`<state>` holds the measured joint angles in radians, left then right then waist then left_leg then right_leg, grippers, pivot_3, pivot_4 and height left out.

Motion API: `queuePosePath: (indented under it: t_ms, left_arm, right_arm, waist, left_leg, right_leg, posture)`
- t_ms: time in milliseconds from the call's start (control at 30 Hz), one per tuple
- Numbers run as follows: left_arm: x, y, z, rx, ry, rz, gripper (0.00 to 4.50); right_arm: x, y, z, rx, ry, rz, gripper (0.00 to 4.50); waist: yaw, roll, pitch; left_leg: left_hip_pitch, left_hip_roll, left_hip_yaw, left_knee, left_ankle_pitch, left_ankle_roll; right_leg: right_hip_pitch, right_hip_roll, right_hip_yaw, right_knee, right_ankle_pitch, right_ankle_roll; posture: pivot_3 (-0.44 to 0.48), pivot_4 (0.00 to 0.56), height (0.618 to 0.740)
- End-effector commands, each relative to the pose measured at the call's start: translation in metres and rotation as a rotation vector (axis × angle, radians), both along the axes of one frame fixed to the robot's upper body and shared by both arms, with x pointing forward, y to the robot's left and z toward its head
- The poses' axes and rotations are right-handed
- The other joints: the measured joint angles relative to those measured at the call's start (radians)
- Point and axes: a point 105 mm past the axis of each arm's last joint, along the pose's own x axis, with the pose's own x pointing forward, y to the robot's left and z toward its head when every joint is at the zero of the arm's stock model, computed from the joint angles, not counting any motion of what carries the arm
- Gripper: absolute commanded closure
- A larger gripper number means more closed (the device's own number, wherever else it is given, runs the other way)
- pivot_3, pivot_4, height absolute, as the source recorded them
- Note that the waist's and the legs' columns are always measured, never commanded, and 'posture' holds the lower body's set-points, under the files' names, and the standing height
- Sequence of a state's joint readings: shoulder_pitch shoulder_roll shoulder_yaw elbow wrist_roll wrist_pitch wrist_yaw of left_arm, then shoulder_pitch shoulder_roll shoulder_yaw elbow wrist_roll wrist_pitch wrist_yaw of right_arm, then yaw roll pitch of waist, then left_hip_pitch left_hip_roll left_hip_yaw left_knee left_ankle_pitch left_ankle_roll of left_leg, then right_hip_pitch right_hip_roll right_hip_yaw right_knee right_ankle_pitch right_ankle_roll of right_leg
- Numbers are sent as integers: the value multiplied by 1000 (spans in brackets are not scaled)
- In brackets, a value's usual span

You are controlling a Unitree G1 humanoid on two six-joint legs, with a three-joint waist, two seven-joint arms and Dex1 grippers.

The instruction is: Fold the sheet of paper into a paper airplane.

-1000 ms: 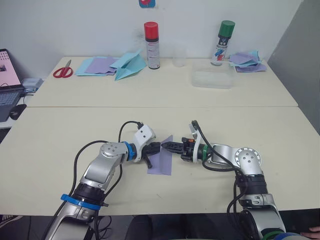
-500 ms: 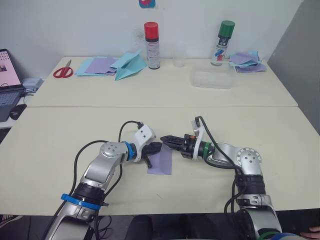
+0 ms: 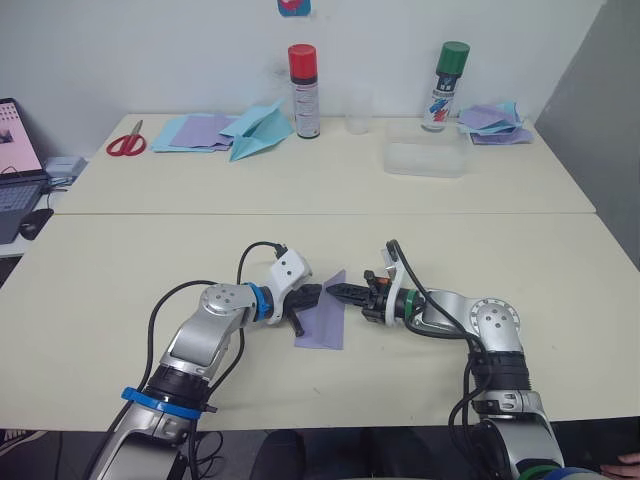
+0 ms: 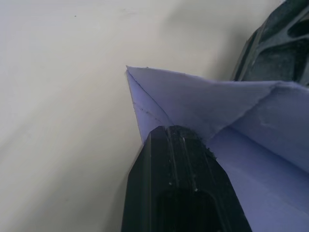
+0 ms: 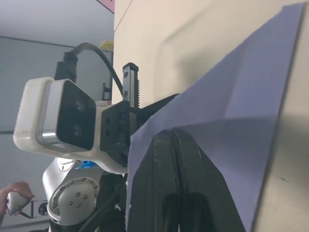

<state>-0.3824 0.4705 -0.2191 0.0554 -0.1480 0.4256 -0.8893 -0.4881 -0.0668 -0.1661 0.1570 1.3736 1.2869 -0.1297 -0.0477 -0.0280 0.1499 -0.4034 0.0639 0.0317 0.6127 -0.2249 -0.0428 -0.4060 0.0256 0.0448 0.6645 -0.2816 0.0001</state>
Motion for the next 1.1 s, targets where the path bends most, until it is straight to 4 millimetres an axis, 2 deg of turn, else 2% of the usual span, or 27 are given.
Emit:
queuePosePath:
  t_ms: [33,300,467,667,867,1100]
  left_arm:
    - [-6,2,-18,46,64,-5,4500]
    - [-7,-1,-17,29,62,-16,4500]
    - [-8,-12,2,-73,30,-58,4500]
    - [-8,-10,7,-98,28,-59,4500]
    - [-2,11,-5,-19,41,33,4500]
    - [3,52,10,22,24,152,4500]
  right_arm:
    - [-3,3,9,33,-33,26,4493]
    - [-12,8,-3,-85,-88,106,4493]
    - [-8,12,-3,-98,-129,119,4493]
    - [-9,11,-4,-109,-153,142,4493]
    - [-12,16,-10,-162,-195,173,4493]
    - [-8,18,-24,-268,-240,181,4493]
  waist:
    - [0,0,0]
    - [0,0,0]
    - [0,-1,-1]
    - [0,-1,-1]
    - [-1,-1,-1]
    - [-10,-3,-1]
  left_leg:
    - [0,0,0,0,0,0]
    - [0,0,0,0,0,0]
    - [1,0,0,0,0,0]
    - [1,0,0,1,0,0]
    - [2,0,0,1,0,0]
    - [5,1,-1,1,0,0]
  right_leg:
    - [0,0,0,0,0,0]
    - [0,0,0,0,0,0]
    - [0,1,0,0,0,0]
    - [0,6,0,1,0,0]
    - [0,6,0,2,0,0]
    - [0,7,1,9,0,-1]
  posture:
    - [0,150,740]
    - [0,150,740]
    - [0,150,740]
    - [0,150,740]
    - [0,150,740]
    - [0,150,740]
